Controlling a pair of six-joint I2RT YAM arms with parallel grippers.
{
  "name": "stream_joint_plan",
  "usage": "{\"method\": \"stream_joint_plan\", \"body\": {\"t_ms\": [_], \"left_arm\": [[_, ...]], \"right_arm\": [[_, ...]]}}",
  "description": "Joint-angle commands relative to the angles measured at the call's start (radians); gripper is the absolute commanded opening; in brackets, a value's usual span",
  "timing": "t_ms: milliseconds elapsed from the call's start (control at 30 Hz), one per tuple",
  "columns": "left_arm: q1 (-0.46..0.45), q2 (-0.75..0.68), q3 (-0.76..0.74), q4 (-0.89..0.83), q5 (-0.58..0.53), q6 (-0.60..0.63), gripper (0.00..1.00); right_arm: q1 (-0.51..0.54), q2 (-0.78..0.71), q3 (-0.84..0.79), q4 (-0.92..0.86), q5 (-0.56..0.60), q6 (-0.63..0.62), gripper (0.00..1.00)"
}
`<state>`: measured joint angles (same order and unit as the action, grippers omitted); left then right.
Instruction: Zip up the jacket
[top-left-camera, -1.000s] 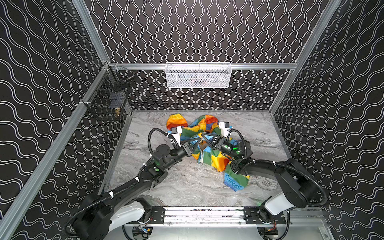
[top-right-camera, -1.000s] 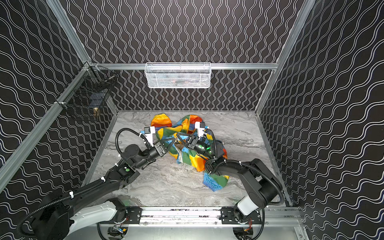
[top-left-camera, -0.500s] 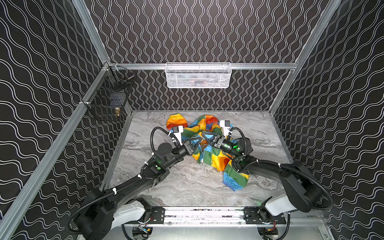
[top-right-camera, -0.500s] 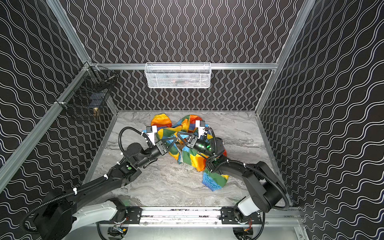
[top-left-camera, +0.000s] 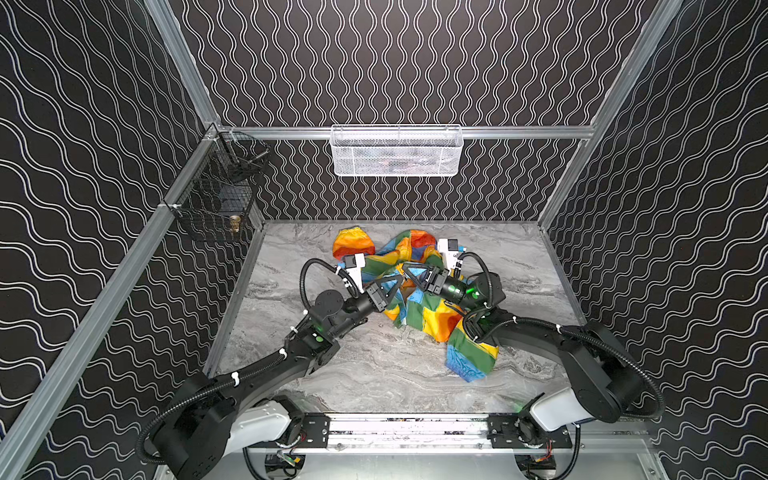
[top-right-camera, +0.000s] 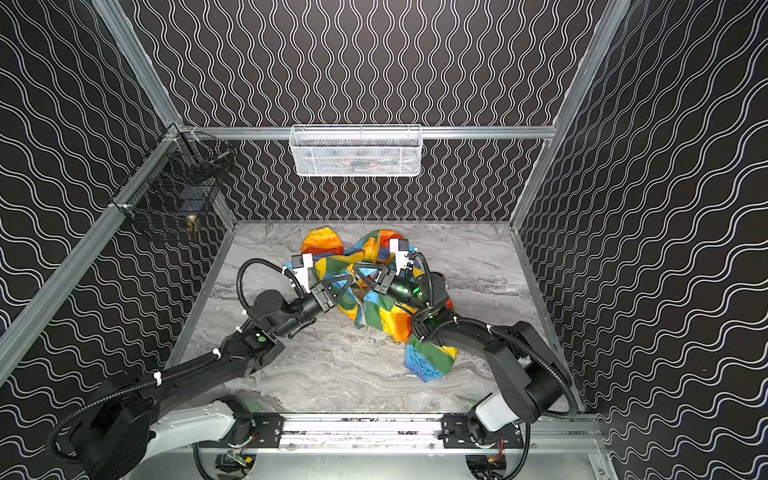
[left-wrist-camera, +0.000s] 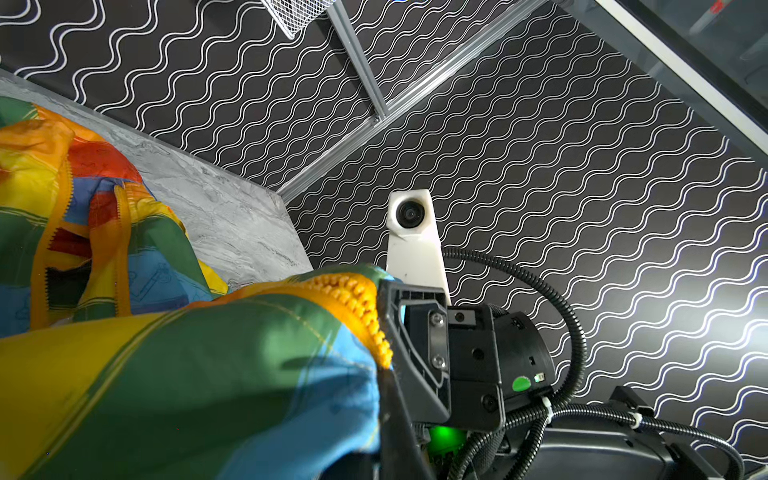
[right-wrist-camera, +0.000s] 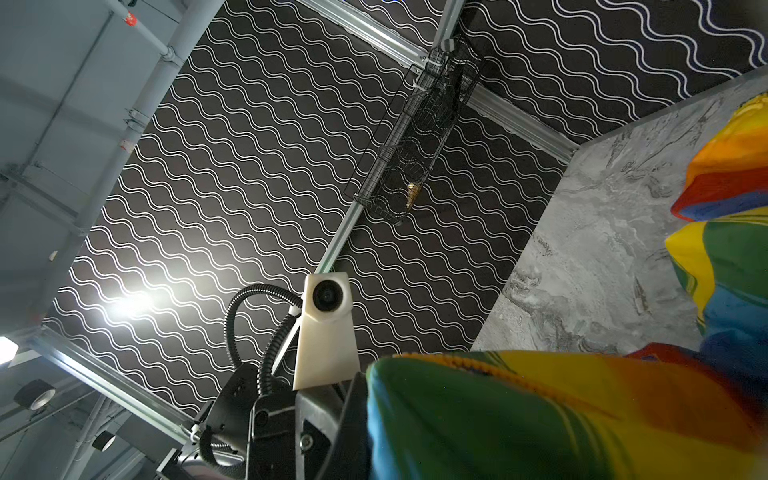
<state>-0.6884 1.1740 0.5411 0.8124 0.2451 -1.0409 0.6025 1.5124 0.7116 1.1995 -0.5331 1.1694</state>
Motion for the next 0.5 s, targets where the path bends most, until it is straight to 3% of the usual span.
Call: {"method": "stream_joint_plan", "body": {"t_ms": [0, 333, 467], "left_arm": [[-0.019, 0.018, -0.022, -0.181, 0.174, -0.016, 0.00], [-0.018, -0.029, 0.018, -0.257, 0.164, 0.002, 0.00], [-0.018, -0.034, 0.039, -0.311, 0.177, 0.002, 0.00]], "right_arm": [[-0.009, -0.035, 0.026, 0.189, 0.116, 0.017, 0.00], [-0.012, -0.033, 0.007, 0.054, 0.059, -0.001, 0.01], [-0.012, -0.046, -0.025, 0.014, 0.064, -0.014, 0.16]]}}
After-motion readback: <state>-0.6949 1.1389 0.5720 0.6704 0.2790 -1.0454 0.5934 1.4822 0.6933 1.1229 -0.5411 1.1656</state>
